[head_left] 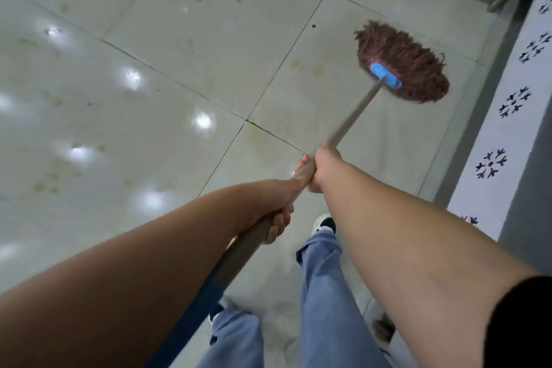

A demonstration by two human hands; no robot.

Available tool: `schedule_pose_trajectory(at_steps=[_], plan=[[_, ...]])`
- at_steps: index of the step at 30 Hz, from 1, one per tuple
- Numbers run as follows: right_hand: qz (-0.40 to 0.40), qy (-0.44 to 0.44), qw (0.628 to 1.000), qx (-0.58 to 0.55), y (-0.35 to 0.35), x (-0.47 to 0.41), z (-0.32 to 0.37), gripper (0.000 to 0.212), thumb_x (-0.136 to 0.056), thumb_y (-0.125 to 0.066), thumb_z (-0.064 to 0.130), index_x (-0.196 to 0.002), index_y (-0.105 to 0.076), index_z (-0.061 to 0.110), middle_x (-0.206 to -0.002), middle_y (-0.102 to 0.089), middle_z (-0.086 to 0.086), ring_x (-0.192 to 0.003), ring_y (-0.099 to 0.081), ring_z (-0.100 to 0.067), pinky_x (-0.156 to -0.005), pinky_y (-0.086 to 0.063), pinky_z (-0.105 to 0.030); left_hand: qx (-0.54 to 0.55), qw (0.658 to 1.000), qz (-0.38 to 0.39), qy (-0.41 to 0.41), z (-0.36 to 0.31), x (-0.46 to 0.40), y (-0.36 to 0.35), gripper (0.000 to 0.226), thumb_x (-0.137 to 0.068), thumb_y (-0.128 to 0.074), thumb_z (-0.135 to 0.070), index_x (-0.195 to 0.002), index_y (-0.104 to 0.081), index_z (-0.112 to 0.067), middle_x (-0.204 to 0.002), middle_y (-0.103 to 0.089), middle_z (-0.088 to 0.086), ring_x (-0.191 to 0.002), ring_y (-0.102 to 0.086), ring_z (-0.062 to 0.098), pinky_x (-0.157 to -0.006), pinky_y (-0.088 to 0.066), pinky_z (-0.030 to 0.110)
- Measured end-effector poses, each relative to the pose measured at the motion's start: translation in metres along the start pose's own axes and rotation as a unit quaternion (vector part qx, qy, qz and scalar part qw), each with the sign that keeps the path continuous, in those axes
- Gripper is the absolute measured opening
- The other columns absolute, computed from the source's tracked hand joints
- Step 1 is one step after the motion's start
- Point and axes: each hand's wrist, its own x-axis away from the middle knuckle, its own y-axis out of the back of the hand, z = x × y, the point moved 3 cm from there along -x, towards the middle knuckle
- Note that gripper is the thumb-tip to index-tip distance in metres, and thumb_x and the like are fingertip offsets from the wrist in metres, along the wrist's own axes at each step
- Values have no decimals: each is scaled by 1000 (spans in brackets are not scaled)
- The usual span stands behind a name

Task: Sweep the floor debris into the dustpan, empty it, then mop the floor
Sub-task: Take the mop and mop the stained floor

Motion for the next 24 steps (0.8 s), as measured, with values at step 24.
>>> schedule_pose_trajectory(at_steps=[24], plan=[[33,-35,998,-41,-36,60,-140,46,-95,-36,51,-70,-37,13,-24,-38,2,-16,-36,-10,-36,-42,-12,88,993,20,78,134,63,36,54,-86,-41,-64,-70,-38,-13,-34,-34,-4,-24,-29,7,-36,-28,6]])
